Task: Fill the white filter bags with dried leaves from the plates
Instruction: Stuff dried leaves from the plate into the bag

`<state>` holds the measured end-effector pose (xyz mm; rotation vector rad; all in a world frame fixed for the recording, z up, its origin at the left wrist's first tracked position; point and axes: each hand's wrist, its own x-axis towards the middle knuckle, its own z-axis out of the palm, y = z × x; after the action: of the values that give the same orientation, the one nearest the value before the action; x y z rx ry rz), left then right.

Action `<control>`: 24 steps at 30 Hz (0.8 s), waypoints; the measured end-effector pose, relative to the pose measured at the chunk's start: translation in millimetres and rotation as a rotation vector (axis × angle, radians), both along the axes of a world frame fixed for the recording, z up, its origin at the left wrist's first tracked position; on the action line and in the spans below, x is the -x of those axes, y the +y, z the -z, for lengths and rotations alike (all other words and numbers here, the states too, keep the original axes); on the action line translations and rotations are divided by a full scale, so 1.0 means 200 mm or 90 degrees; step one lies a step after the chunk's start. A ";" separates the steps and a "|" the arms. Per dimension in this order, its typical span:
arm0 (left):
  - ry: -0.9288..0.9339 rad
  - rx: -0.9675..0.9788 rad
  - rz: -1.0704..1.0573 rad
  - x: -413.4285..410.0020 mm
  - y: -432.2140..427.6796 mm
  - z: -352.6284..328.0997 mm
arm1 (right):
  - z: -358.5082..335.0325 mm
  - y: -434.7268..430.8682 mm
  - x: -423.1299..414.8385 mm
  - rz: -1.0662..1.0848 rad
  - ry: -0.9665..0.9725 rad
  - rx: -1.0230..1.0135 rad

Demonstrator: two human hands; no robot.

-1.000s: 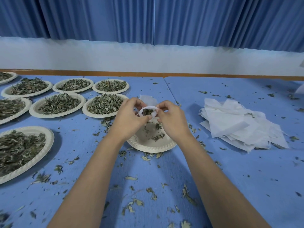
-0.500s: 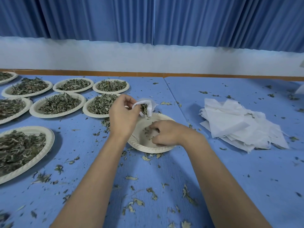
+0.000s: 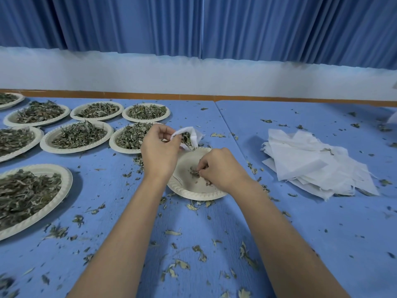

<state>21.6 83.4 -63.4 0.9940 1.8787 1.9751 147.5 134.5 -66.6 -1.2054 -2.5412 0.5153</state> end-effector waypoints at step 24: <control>-0.023 -0.011 -0.006 0.01 0.02 0.02 | -0.05 0.03 -0.05 -0.133 -0.118 0.059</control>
<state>20.5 88.2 -67.0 0.9492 1.8544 2.0040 158.3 139.7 -57.4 -1.0677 -2.8492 0.5988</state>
